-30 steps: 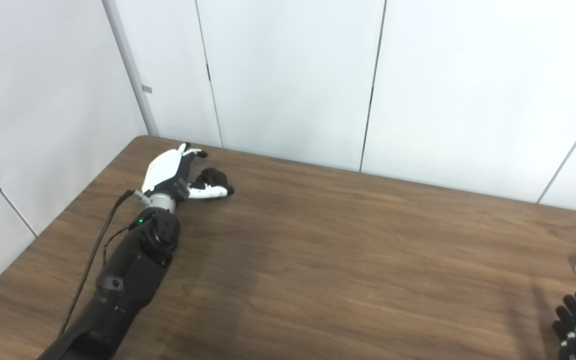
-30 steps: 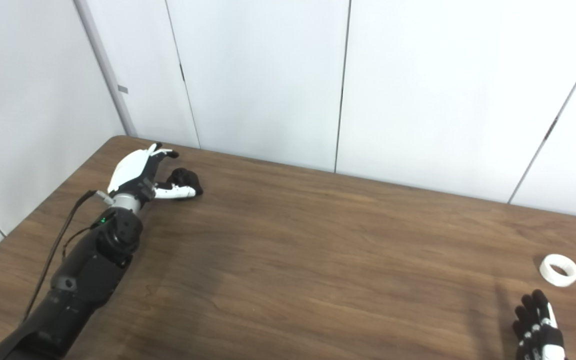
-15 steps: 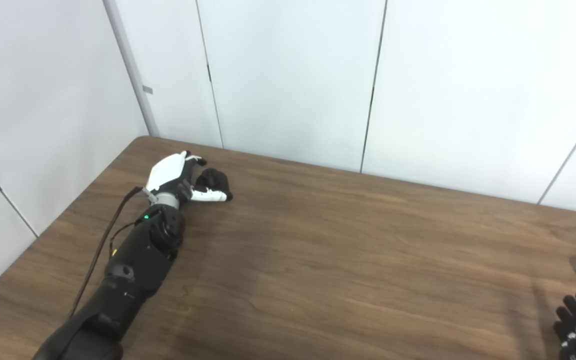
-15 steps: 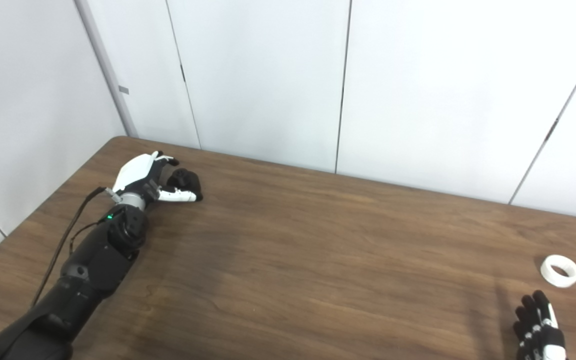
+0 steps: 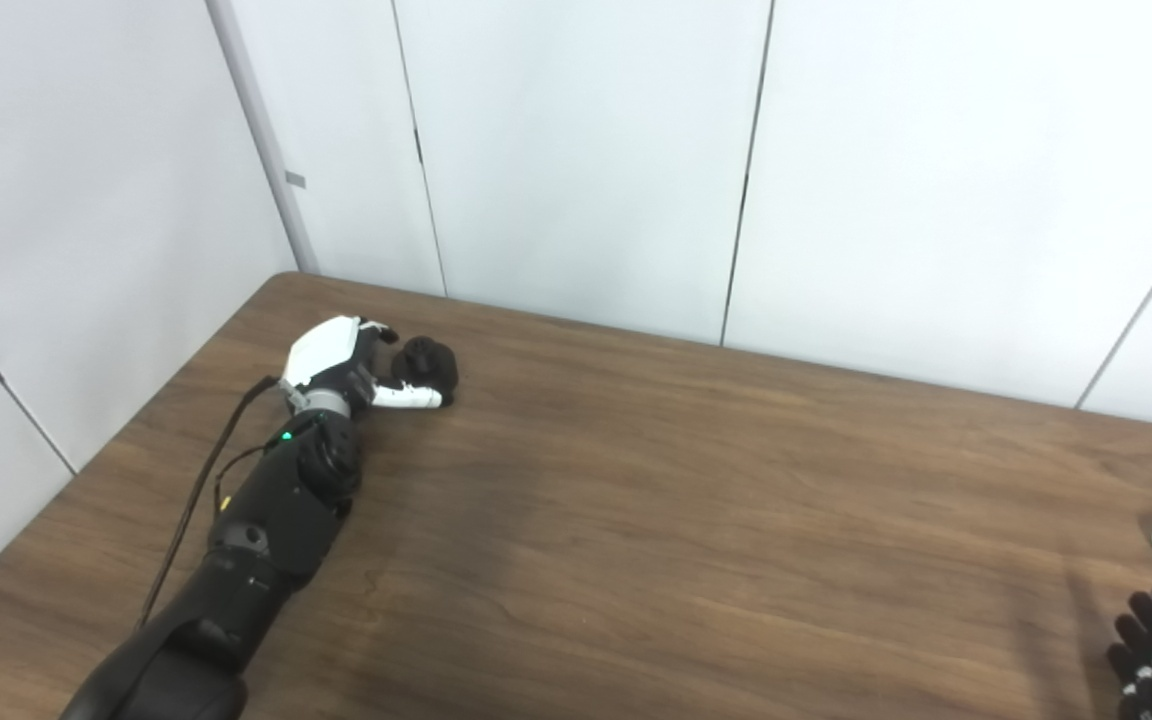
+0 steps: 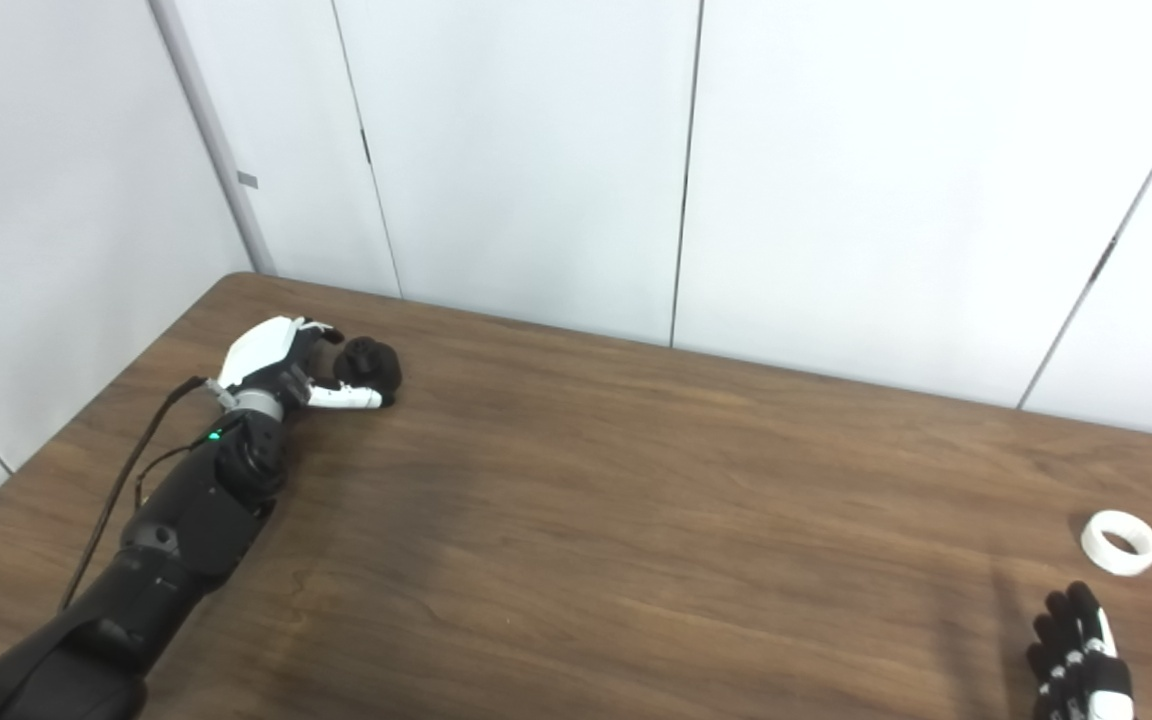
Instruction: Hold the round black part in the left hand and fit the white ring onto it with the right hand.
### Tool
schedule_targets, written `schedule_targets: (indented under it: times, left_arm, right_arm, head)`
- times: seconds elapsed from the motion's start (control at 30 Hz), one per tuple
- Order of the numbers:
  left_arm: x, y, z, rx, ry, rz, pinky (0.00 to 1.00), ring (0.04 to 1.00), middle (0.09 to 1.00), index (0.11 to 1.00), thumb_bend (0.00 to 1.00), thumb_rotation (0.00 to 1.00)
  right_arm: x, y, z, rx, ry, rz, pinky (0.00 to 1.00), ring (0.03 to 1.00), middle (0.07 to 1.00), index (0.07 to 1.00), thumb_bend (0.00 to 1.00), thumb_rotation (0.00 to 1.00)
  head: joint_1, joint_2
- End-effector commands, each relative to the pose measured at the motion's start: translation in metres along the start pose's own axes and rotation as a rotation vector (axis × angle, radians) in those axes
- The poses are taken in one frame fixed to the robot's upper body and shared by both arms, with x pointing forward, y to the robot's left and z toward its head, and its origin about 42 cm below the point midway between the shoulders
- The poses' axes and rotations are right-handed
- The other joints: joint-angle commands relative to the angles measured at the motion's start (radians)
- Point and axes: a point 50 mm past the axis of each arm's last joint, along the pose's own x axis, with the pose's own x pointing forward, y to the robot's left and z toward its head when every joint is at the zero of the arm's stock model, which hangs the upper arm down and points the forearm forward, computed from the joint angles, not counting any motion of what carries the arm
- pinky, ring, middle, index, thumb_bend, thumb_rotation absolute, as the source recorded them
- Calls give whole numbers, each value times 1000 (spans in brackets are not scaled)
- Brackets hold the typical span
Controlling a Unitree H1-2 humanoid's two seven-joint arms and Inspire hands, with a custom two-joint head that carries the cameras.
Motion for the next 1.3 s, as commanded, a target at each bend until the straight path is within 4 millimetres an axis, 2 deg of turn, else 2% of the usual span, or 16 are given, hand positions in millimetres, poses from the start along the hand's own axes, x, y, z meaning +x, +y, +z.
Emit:
schedule_targets:
  times: [0.0,0.23,0.7,1.07,1.2,1.27]
  left_arm:
    - [13,33,12,9,-35,74,1000,1000,964,820,1000,385]
    - [12,32,17,-27,-50,26,1000,1000,964,812,1000,416]
    - [14,27,23,-59,-44,2,1000,1000,957,804,971,374]
    - [14,27,21,-57,-39,11,1000,1000,956,795,971,360]
    - [13,27,20,-43,-50,42,1000,1000,941,754,974,355]
    - [13,26,20,-52,-55,63,1000,995,923,698,935,294]
  right_arm:
    - [-4,2,1,-2,5,10,1000,986,982,993,450,1000]
    - [-5,2,1,-4,8,10,1000,990,981,993,446,1000]
    - [-5,2,3,-11,15,4,1000,989,982,994,472,1000]
    - [-5,2,4,-6,7,1,1000,996,989,1000,410,1000]
    - [-5,2,4,-6,5,6,1000,991,992,1000,409,1000]
    - [-5,2,4,-6,8,4,1000,996,993,1000,408,1000]
  head:
    - [0,1]
    - [-3,2]
    - [-7,4]
    - [-7,4]
    - [-7,4]
    - [-7,6]
